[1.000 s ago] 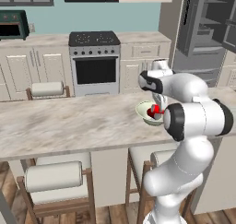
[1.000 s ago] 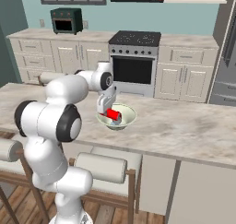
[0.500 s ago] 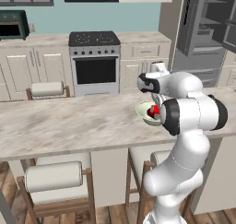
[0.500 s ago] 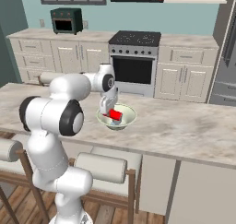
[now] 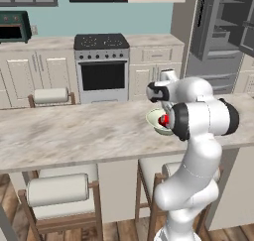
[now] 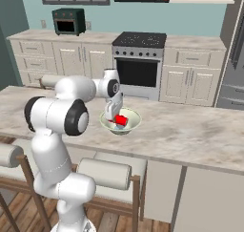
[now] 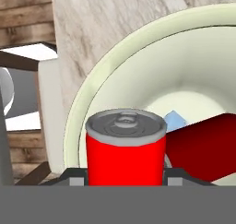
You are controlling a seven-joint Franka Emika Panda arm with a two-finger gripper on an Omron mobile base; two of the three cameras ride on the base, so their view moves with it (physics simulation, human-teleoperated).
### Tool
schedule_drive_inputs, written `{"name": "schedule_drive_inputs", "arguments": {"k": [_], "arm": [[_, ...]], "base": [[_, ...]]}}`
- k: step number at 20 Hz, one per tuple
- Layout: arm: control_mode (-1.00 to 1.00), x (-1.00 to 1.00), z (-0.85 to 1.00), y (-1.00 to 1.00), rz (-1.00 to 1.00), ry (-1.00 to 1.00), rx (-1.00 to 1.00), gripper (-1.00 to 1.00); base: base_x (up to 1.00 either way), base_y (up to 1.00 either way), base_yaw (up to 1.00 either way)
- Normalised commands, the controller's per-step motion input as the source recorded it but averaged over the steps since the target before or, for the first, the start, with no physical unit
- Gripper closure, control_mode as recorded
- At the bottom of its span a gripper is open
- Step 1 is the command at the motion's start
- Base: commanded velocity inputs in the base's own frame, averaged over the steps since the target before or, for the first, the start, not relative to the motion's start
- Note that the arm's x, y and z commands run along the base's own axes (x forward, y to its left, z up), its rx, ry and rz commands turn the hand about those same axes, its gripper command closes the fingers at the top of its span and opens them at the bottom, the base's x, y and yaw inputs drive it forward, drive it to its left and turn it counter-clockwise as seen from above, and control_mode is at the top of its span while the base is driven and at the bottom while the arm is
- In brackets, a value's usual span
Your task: Open the fridge, grab two sodas, and place both sodas inside the bowl with ice on the dining counter.
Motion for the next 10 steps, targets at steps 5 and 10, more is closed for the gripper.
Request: {"name": "schedule_drive_inputs", "arguments": {"k": [5, 10], "arm": [[-1.0, 0.21, -0.13, 0.0, 0.03, 0.0, -0.01, 1.0], [-1.0, 0.19, -0.16, 0.0, 0.03, 0.0, -0.01, 1.0]], "base": [[0.0, 0.0, 0.0], [0.0, 0.0, 0.0]]}}
